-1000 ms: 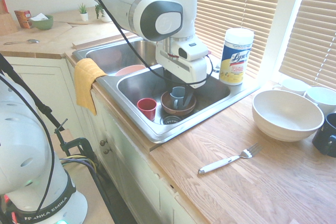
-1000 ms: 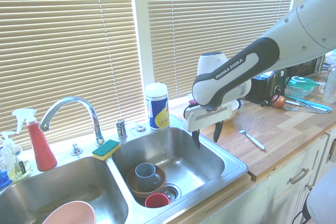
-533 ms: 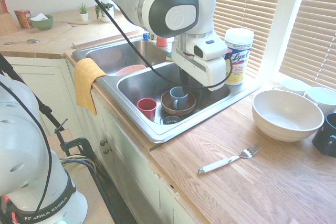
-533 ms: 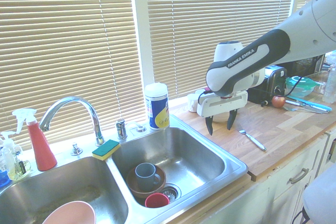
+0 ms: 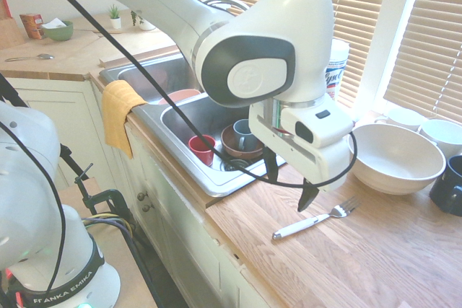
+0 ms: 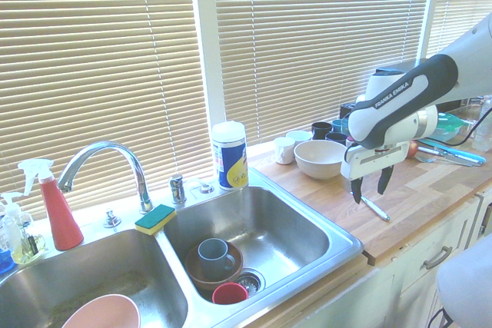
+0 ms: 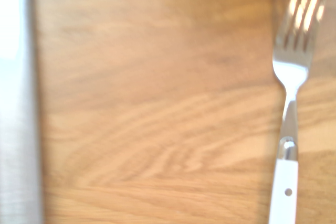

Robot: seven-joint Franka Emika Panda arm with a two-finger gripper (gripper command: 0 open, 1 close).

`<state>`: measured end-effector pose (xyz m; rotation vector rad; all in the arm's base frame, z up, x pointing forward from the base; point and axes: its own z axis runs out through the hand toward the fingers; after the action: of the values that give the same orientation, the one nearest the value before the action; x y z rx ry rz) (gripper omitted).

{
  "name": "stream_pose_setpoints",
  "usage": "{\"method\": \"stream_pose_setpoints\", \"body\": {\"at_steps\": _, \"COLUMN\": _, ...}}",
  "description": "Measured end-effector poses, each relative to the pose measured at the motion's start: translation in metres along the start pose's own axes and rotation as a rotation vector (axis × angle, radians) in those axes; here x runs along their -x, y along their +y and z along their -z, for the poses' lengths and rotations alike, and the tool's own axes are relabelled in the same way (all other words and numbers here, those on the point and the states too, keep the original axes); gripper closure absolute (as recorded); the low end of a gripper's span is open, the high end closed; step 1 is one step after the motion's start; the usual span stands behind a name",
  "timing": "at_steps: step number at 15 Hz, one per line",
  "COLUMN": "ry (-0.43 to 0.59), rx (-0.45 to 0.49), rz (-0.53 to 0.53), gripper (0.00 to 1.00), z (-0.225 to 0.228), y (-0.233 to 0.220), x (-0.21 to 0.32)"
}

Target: Put the fork into the sink

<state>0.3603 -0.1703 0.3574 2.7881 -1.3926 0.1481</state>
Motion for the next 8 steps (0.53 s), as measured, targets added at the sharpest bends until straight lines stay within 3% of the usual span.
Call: {"method": "stream_pose_setpoints", "body": {"at_steps": 8, "ry": 0.003, "rx": 0.001, "rz": -0.044, "gripper": 0.0, "z": -0.039, "y": 0.007, "x": -0.017}}
